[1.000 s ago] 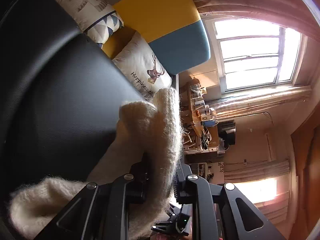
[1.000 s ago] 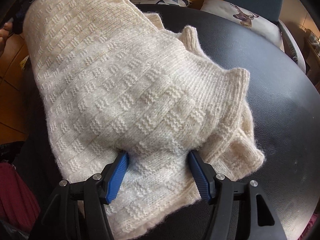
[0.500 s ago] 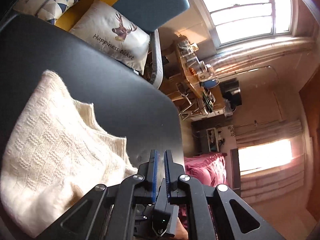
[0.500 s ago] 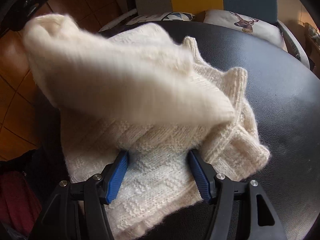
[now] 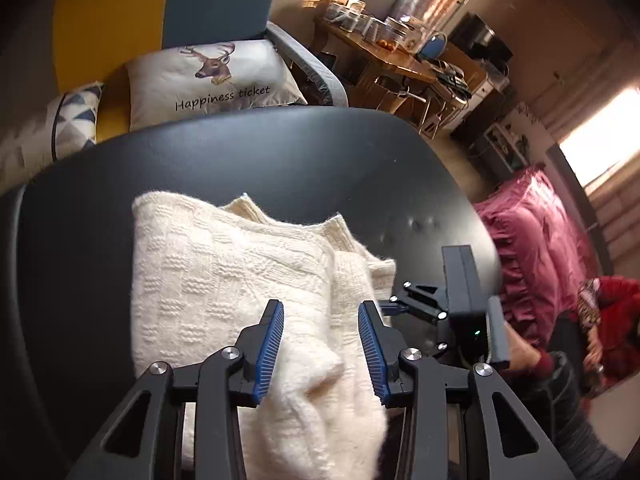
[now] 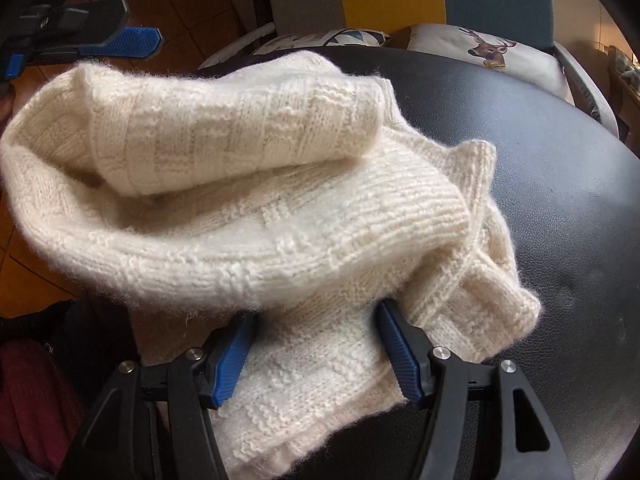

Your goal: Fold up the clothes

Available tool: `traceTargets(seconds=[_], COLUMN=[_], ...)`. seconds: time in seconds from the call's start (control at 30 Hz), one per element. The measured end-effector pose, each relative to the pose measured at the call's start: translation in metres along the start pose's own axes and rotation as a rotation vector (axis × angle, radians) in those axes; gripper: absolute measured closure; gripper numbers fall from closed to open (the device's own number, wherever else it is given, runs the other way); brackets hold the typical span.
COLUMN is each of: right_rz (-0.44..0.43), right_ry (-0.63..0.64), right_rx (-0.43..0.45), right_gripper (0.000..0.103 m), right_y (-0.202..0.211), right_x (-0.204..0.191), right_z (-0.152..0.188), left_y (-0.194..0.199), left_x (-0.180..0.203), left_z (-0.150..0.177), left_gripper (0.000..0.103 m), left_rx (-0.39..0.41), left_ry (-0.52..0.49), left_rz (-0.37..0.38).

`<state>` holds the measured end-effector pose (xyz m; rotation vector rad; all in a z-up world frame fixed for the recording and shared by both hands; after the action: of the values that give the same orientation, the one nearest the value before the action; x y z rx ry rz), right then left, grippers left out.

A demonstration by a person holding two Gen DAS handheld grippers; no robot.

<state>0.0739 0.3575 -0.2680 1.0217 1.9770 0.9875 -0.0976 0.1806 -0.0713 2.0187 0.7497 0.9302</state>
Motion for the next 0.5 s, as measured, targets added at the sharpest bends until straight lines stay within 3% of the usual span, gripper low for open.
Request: traceTargets(seconds=[0.07, 0.2, 0.33, 0.5], right_rz=[0.003, 0.004, -0.042, -0.079], right_ry=[0.0, -0.002, -0.042, -0.046], right_rx=[0.001, 0.002, 0.051, 0.085], right_gripper=[0.038, 0.038, 0.037, 0.037], right_y=[0.003, 0.008, 0.017, 0.026], right_x=[0.001, 0.003, 0.009, 0.014], right_z=[0.005, 0.016, 0.029, 0.044], left_y=[-0.004, -0.019, -0.051, -0.08], left_x=[-0.004, 0.006, 0.038, 0.064], left_z=[0.003, 0.007, 0.02, 0.05], left_gripper=[0.041, 0.034, 0.026, 0.02], left_rx=[-0.051, -0.164, -0.279, -0.387], left_ry=[-0.019, -0.051, -0.291, -0.491], left_rz=[0.027, 0.094, 0.009, -0.052])
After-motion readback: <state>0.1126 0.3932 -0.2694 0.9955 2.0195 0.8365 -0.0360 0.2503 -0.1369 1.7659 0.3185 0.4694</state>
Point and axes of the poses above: each gripper's, at about its wrist camera, not at the fingertips, and y roughly against the way its jaws point, x to its right, z to its underside, the point moved 9 cm from there along -y, roughly the way its jaws point, and after that the axes turned 2 degrees about z, right-handed, at the moved point
